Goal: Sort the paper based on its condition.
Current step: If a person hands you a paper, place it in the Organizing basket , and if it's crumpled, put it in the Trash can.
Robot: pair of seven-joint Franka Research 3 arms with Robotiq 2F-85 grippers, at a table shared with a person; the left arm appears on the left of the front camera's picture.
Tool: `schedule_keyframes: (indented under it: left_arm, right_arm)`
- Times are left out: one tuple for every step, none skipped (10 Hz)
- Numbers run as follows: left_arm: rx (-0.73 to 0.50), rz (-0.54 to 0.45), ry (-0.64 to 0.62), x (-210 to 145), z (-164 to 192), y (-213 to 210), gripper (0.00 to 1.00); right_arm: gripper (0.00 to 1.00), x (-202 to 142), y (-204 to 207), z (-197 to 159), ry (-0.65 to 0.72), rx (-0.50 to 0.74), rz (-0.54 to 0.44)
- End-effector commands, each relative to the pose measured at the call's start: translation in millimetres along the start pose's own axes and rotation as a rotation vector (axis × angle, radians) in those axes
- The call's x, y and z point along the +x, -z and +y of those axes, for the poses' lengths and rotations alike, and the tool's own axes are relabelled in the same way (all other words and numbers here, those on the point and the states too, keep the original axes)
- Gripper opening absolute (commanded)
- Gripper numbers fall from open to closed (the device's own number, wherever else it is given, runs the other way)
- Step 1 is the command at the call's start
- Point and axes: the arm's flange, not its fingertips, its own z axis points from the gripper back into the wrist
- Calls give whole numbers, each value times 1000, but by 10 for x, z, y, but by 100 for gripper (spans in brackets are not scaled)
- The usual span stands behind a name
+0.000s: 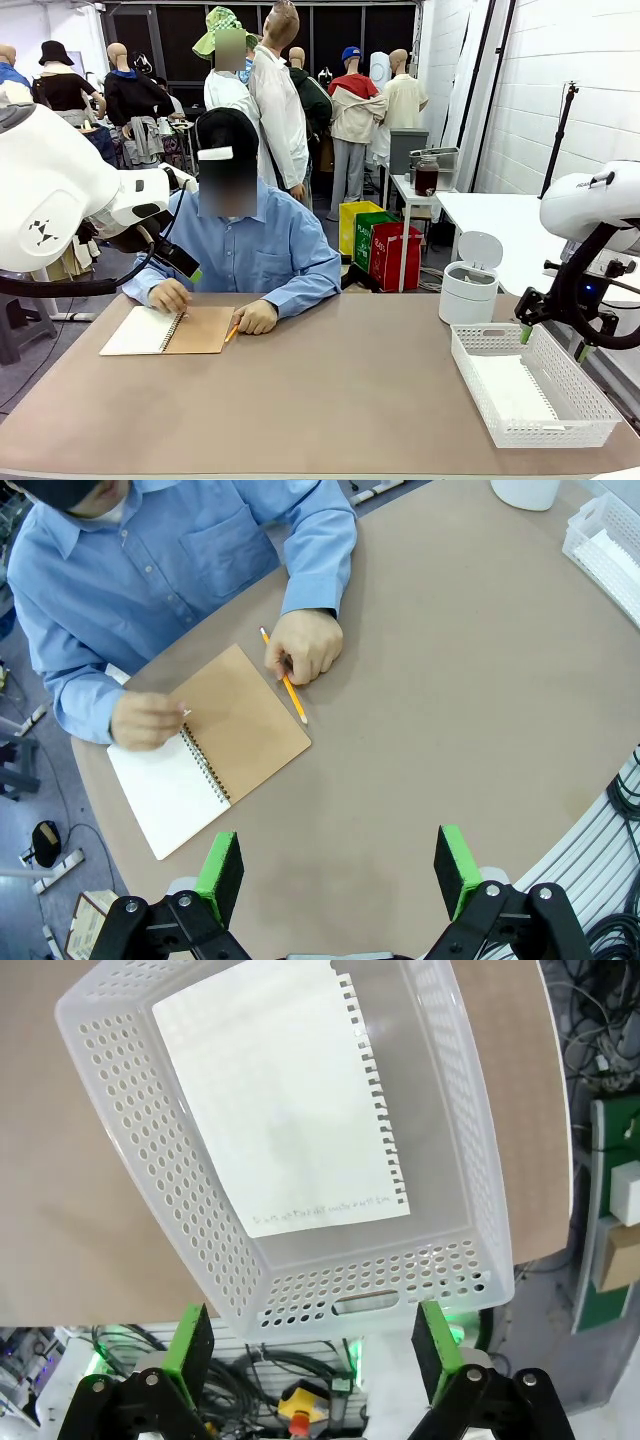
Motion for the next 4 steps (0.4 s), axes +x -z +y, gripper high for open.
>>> schedule_keyframes:
  left_arm:
    - [-2,-1,-2,-4,5,5,100]
    - [-2,-1,-2,-4,5,5,100]
    - [-2,-1,-2,-4,5,5,100]
    - [-2,-1,-2,-4,5,5,100]
  right_arm:
    - [100,4,22,-14,-12,7,-1]
    - [100,4,22,-14,-12,7,-1]
    - [100,4,22,-14,-12,7,-1]
    - [100,4,22,-14,-12,7,-1]
